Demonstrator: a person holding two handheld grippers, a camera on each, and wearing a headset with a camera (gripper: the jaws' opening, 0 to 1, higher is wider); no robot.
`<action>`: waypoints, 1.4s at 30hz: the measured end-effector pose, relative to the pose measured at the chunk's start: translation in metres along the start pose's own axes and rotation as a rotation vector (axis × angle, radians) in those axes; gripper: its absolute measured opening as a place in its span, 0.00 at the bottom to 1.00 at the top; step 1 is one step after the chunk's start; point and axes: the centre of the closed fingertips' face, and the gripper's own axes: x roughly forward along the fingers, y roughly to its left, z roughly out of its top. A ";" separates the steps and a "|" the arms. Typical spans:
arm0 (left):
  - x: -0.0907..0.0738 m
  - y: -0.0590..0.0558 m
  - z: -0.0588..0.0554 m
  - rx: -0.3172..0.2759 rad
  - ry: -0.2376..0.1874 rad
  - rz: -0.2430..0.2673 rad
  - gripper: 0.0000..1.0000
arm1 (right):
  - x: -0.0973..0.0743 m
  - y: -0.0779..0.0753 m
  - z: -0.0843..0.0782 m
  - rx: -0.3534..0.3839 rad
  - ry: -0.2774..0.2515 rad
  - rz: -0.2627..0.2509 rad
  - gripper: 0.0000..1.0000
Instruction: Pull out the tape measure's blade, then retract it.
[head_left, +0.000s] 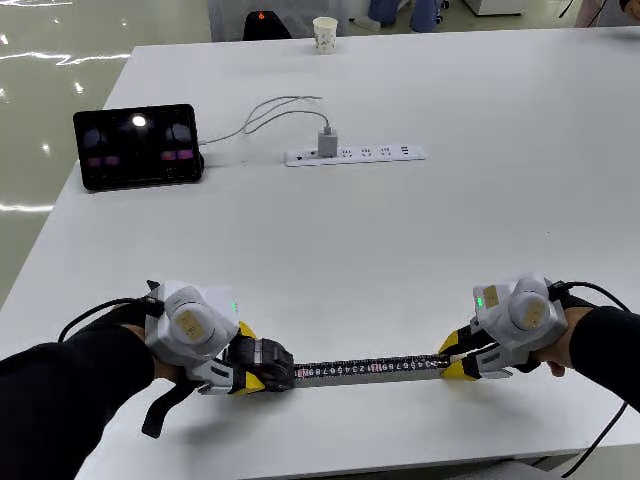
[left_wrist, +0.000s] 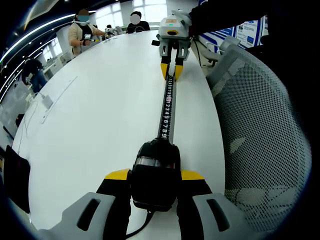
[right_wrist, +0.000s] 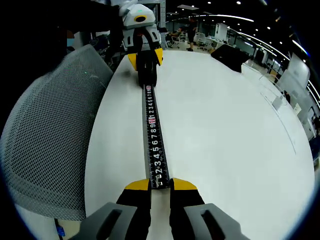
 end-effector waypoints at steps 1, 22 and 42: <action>0.000 0.000 0.000 0.000 0.000 0.000 0.29 | 0.000 0.000 0.000 0.000 0.001 0.000 0.10; 0.000 0.000 -0.001 -0.002 -0.001 0.002 0.29 | -0.006 -0.003 -0.010 0.022 0.004 -0.005 0.10; 0.000 0.000 -0.001 -0.005 -0.002 0.004 0.29 | -0.013 -0.003 -0.019 0.041 0.008 -0.007 0.10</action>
